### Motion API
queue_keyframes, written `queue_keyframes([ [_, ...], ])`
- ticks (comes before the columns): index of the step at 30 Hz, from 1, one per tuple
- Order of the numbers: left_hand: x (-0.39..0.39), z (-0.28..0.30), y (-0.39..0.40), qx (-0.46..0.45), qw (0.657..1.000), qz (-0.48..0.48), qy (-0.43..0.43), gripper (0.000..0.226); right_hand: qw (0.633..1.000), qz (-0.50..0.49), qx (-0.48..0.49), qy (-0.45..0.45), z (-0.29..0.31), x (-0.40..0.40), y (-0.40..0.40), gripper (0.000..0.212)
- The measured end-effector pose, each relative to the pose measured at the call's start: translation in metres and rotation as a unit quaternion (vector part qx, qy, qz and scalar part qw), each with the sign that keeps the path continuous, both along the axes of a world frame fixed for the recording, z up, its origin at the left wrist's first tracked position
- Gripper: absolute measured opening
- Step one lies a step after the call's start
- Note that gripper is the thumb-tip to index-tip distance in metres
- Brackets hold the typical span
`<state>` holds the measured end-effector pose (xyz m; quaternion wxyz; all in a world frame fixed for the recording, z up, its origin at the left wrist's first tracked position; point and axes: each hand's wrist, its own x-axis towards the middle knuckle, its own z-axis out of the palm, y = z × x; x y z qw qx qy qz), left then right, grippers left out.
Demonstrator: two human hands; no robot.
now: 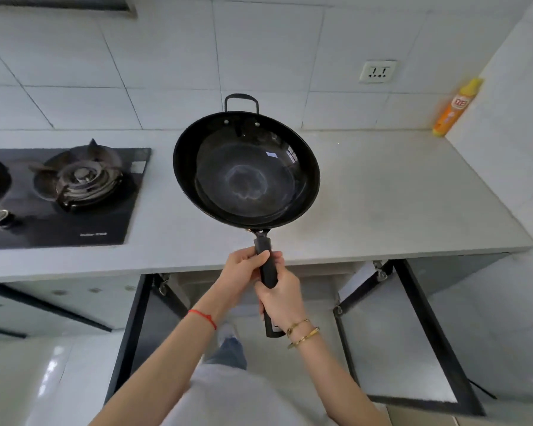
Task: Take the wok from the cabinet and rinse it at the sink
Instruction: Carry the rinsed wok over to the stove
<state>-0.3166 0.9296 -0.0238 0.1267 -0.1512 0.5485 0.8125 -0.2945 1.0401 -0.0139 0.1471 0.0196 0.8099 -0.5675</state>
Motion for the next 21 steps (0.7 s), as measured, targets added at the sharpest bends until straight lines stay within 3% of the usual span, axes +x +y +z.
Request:
queue_keyframes([
  [4, -0.066, -0.007, -0.049, -0.004, 0.999, 0.036, -0.015, 0.021, 1.0, 0.02, -0.007, -0.009, -0.002, -0.068, -0.052, 0.02],
  [10, -0.139, -0.025, -0.107, 0.0, 0.996, 0.075, -0.051, 0.019, 0.999, 0.034, -0.006, -0.032, -0.019, -0.148, -0.112, 0.006],
  [21, -0.194, -0.051, -0.154, -0.018, 0.99, 0.069, -0.121, 0.027, 0.996, 0.045, 0.016, -0.07, -0.051, -0.207, -0.161, 0.009],
])
